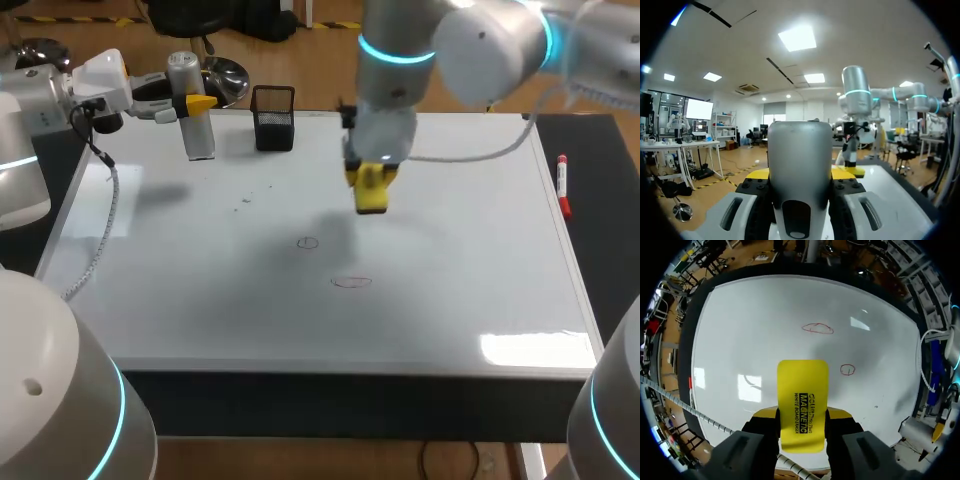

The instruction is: Pick up the inspection probe, press it on each red-marked spot on the whiteboard one by one, put down the probe, pick up the eraser, and wipe off all the red marks.

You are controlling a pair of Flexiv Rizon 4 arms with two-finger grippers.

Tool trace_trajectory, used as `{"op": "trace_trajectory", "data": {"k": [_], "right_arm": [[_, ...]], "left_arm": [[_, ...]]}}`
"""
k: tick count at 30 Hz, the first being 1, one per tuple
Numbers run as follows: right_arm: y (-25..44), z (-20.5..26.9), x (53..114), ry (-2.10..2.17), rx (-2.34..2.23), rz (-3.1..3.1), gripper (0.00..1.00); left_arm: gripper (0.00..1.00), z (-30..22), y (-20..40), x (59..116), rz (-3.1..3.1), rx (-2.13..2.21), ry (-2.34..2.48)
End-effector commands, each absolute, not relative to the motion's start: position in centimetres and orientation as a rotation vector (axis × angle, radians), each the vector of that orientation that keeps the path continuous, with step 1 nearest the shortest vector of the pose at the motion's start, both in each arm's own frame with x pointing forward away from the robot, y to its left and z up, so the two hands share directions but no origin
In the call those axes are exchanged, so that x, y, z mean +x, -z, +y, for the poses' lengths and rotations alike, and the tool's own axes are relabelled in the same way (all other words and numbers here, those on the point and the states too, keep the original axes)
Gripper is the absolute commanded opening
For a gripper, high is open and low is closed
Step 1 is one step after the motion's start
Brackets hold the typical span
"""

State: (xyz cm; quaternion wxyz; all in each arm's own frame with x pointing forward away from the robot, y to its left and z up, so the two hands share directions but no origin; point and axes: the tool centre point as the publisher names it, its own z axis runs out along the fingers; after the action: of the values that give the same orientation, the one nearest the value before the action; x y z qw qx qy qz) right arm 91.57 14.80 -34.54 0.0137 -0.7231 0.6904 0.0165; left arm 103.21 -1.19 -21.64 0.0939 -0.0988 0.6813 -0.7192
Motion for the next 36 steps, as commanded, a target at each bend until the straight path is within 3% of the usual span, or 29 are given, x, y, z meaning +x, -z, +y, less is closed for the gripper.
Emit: {"op": "trace_trajectory", "data": {"k": [1, 17, 36], "right_arm": [[35.7, 17.8, 90.7, -0.004, -2.264, 2.160, 0.00], [38.5, 25.0, 88.4, -0.189, -2.270, 2.096, 0.00], [41.3, 28.3, 87.9, -0.256, -2.265, 2.150, 0.00]], "left_arm": [[0.00, -1.2, 21.5, 103.1, 2.020, -0.296, 2.130], [0.00, -1.2, 21.5, 103.1, 2.020, -0.296, 2.130], [0.00, -1.2, 21.5, 103.1, 2.020, -0.296, 2.130]]}}
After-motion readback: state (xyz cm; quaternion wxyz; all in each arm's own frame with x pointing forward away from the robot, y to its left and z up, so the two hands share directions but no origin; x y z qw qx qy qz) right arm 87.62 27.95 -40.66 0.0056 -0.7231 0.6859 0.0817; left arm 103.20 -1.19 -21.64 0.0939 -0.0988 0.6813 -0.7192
